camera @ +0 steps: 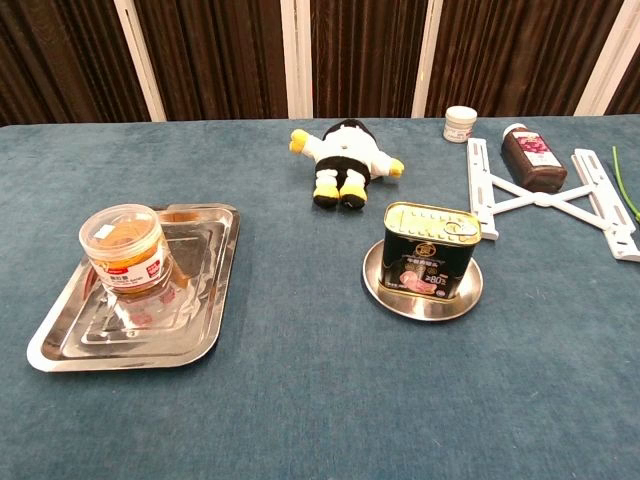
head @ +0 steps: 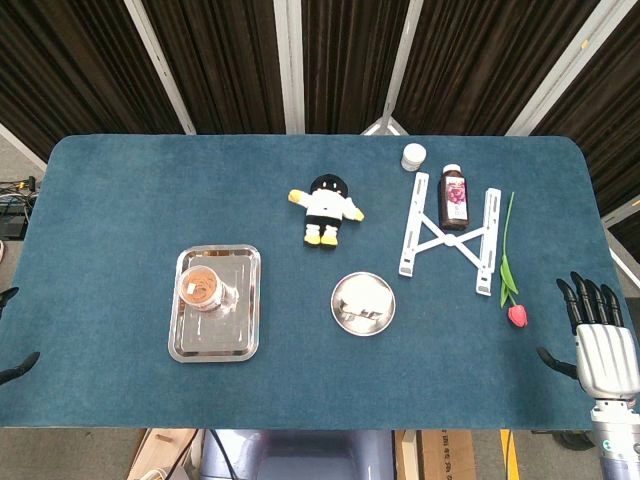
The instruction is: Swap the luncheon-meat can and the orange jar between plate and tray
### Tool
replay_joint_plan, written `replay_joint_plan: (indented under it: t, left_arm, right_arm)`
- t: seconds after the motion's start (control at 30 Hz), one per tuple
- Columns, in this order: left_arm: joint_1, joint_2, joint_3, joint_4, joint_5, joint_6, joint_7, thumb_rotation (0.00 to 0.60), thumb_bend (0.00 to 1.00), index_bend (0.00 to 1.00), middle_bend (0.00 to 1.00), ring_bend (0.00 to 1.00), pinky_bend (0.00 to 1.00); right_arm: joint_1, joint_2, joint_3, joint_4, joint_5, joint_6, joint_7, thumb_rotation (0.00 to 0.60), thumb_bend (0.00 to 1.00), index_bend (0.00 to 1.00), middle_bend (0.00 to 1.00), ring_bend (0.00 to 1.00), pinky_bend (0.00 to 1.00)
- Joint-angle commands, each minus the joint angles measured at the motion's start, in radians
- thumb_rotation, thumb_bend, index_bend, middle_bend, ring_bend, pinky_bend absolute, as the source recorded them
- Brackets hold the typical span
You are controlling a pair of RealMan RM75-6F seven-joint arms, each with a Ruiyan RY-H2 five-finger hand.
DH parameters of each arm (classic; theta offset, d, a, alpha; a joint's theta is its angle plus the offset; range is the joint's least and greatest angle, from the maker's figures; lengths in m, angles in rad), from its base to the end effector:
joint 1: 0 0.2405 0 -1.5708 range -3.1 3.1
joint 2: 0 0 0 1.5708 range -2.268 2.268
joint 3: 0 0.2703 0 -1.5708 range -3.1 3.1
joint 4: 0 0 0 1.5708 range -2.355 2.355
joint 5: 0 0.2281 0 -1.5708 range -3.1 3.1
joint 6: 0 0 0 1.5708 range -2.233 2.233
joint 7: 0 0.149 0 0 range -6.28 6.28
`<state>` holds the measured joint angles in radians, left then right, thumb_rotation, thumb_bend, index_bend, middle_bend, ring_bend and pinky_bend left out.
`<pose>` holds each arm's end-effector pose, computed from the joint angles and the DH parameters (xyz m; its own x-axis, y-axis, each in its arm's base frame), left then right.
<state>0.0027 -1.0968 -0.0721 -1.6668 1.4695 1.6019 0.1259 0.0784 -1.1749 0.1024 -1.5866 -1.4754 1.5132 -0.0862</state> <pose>-0.3323 0.1630 0.1718 0.4834 -0.0886 0.8709 0.8738 0.1085 -0.4740 -0.3296 -0.1979 0.1453 0.4398 0.0715 0.8952 -0.8980 0.0264 0.4391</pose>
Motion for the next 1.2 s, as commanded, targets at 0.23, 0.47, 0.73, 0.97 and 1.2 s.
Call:
replay_joint_plan:
  t: [0.23,0.47,0.73,0.97,1.2]
  left_arm:
    - [0.01,0.009,0.011,-0.011,0.029,0.02,-0.022,0.6,0.2,0.16,0.0,0.0,0.0]
    - [0.009,0.013,0.001,-0.003,0.012,0.017,-0.033,0.6,0.2,0.16,0.0,0.0,0.0]
    - [0.007,0.009,0.005,-0.017,0.008,0.007,-0.018,0.6,0.2,0.16,0.0,0.0,0.0]
    - [0.001,-0.008,0.002,-0.014,0.0,0.0,0.014,0.6,0.2,0.15,0.0,0.0,0.0]
    - [-0.003,-0.013,0.001,-0.017,-0.01,-0.011,0.031,0.6,0.2,0.15,0.0,0.0,0.0]
  right_arm:
    - [-0.005,0.005,-0.018,-0.016,-0.032,0.012,-0.003,0.6,0.13,0.09,0.0,0.0,0.0]
    - [0.001,0.011,-0.033,-0.022,-0.066,0.003,0.035,0.6,0.13,0.09,0.0,0.0,0.0]
    - [0.01,0.013,-0.046,-0.016,-0.099,-0.004,0.101,0.6,0.13,0.09,0.0,0.0,0.0]
    - [0.069,0.03,-0.084,-0.115,-0.151,-0.113,0.178,0.6,0.1,0.09,0.0,0.0,0.0]
    - [0.185,-0.051,-0.017,-0.293,-0.052,-0.273,-0.092,0.6,0.09,0.09,0.0,0.0,0.0]
